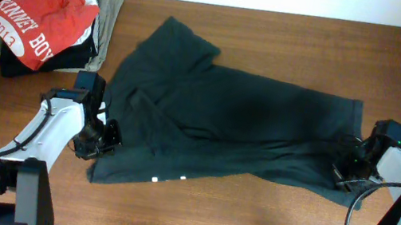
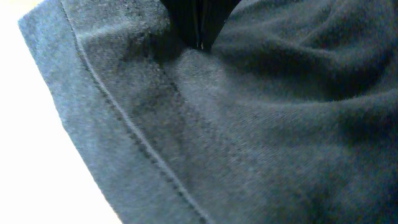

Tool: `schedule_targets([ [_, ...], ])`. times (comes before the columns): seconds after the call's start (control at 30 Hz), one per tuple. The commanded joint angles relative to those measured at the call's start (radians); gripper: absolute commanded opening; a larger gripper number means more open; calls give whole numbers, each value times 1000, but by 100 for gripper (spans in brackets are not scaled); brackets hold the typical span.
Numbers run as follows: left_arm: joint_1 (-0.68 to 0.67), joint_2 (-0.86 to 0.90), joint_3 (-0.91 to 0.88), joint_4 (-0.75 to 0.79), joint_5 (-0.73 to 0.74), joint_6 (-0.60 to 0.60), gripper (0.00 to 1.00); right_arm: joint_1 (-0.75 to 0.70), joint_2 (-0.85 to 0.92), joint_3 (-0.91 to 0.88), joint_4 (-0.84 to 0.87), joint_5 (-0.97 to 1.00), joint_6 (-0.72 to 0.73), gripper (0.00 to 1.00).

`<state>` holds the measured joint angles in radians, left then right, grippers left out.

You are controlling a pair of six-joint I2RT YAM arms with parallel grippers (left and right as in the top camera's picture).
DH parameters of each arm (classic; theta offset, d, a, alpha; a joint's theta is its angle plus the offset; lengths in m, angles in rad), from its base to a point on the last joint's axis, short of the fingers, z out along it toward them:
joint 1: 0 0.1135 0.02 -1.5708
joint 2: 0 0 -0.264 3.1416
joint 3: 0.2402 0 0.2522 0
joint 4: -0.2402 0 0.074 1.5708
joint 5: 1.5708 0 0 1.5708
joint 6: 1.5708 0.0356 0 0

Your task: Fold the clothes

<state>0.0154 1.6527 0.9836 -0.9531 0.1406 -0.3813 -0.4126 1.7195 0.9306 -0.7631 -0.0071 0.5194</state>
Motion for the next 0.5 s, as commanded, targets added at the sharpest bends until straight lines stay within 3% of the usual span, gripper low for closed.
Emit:
schedule_targets([
  [0.0,0,-15,-1,7,-7,16,10,-79,19,-5,23,98,10,4],
  [0.13,0,-15,-1,29,-7,16,9,-107,15,78,-21,99,10,4],
  [0.3,-3,-73,80,-9,2,74,1,-105,-122,409,-343,89,8,4],
  [0.33,-10,-105,116,3,2,89,10,-105,-154,465,-371,35,-34,13],
  [0.37,-17,-125,144,21,2,89,48,-105,-173,492,-375,-49,-83,45],
  [0.4,-26,-142,178,53,15,89,82,-105,-184,507,-375,-141,-96,96],
  [0.43,-40,-147,213,103,57,89,99,-105,-187,509,-370,-232,-96,99],
  [0.47,-48,-147,225,134,82,88,99,-105,-185,508,-370,-260,-96,99],
])
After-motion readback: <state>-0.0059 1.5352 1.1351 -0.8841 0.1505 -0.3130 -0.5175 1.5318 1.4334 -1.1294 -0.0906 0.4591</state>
